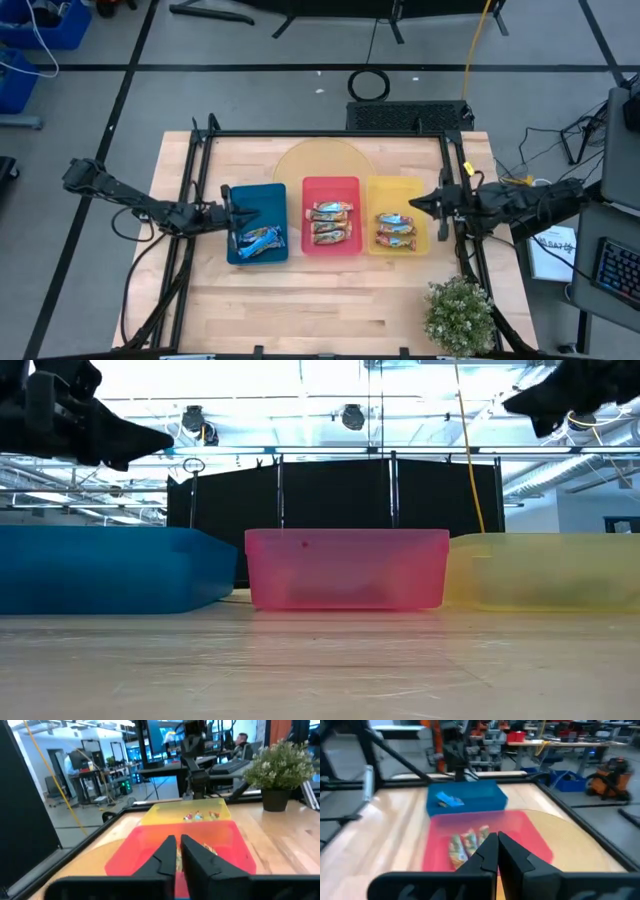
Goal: Pick and place Granola Bars by type
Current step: Return to Home Position
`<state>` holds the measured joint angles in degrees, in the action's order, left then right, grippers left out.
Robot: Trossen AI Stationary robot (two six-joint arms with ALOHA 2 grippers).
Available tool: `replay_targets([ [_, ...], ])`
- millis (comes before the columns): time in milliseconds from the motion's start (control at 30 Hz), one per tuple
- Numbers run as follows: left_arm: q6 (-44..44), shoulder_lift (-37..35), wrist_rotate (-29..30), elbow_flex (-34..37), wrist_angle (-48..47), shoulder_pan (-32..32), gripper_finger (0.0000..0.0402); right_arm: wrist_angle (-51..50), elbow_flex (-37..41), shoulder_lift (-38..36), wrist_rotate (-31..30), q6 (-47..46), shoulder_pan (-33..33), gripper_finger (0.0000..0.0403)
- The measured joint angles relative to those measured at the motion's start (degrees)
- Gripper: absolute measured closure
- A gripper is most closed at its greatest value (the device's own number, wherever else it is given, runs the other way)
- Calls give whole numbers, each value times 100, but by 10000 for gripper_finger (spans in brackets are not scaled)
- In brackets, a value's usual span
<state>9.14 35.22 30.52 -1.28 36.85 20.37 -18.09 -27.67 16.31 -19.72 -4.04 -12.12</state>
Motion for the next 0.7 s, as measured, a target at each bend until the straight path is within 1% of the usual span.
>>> replay_targets([
  [67, 35, 1, 0, 0, 76, -1, 391, -36, 44, -140, -264, 129, 87, 403],
  [133, 42, 2, -8, 0, 125, -1, 394, -118, 29, -386, -547, 380, 204, 403],
  [167, 51, 0, -52, 0, 125, -1, 393, -55, 24, -538, -582, 462, 266, 403],
  [233, 135, 2, -176, 0, 107, 2, 394, 162, -6, -799, -398, 536, 363, 403],
  [300, 255, 2, -275, 0, 106, 21, 397, 142, 19, -925, -182, 566, 392, 403],
  [333, 345, 2, -311, 0, 107, 42, 397, 23, 71, -980, -244, 545, 390, 403],
  [400, 551, 2, -389, 0, 108, 92, 395, -114, 155, -1030, -553, 479, 393, 403],
  [433, 582, -7, -476, 0, 111, 118, 395, -108, 192, -1050, -579, 490, 392, 403],
  [467, 582, -11, -640, 0, 123, 136, 397, -81, 229, -1057, -517, 501, 392, 403],
  [533, 580, -9, -941, -54, 67, 154, 398, 73, 295, -1053, -174, 546, 392, 403],
  [567, 569, -9, -956, -108, -12, 157, 397, 141, 323, -1053, -19, 580, 392, 403],
  [633, 480, -14, -696, -291, -403, 172, 398, 250, 331, -1063, 59, 615, 389, 403],
  [700, 353, -119, -473, -565, -1231, 262, 398, 232, 331, -1108, 49, 608, 389, 403],
])
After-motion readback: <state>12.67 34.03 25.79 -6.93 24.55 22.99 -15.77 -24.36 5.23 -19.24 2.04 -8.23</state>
